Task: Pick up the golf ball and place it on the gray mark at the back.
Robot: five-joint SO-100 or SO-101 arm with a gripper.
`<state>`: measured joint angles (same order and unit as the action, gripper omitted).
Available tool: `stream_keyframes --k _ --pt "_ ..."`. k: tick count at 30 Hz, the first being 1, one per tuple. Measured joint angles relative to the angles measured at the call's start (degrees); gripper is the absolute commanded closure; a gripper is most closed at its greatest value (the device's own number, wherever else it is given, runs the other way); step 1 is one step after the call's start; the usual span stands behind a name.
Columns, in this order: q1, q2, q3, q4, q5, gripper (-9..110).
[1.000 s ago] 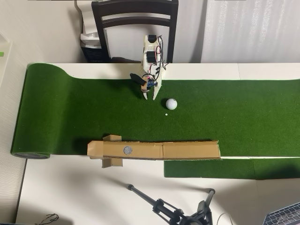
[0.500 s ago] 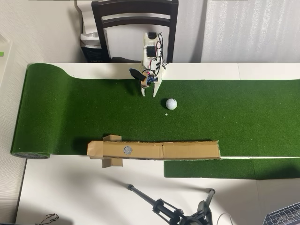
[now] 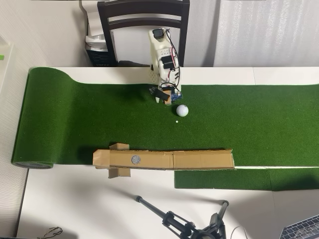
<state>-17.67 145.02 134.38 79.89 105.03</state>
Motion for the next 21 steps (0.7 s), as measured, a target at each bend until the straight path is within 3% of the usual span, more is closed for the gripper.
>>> stream_keyframes --k 21 --pt "-9.9 -21.1 -14.6 0.0 6.7 62"
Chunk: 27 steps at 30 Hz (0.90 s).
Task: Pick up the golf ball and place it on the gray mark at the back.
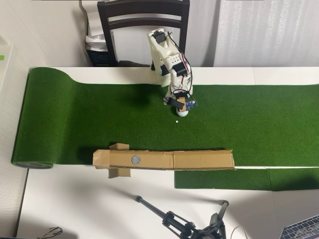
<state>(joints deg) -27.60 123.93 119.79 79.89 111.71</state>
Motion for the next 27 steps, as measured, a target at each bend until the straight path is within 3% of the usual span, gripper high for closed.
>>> stream_keyframes --k 11,18,27 --pt "-2.8 -12.6 -12.0 0.0 3.4 62" --pt "-12.0 -14.2 -12.2 2.0 13.3 62" --pt "-12.8 -14.4 -10.7 2.1 14.5 62"
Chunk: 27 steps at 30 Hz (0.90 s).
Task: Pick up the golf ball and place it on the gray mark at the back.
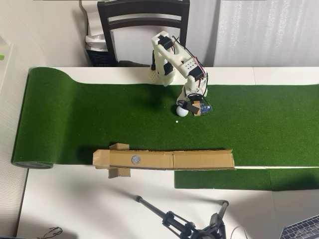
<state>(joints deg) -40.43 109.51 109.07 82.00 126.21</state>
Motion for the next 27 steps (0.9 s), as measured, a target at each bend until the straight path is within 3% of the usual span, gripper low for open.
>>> stream_keyframes --k 11,27 --pt "6.3 -3.0 0.6 -0.4 0.1 63" --pt "6.1 -6.9 0.6 -7.8 0.9 63"
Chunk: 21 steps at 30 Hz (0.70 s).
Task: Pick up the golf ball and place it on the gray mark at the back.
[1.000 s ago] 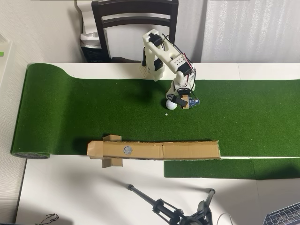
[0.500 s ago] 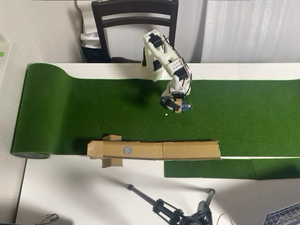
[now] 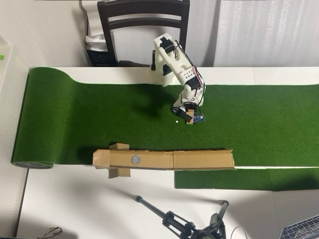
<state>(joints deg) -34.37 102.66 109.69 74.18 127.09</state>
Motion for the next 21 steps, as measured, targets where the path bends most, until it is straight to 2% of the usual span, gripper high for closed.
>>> stream_keyframes --k 10,21 --pt "0.0 -8.3 -1.1 -0.6 0.0 63" --pt "0.0 -9.5 -1.8 -0.6 0.0 63"
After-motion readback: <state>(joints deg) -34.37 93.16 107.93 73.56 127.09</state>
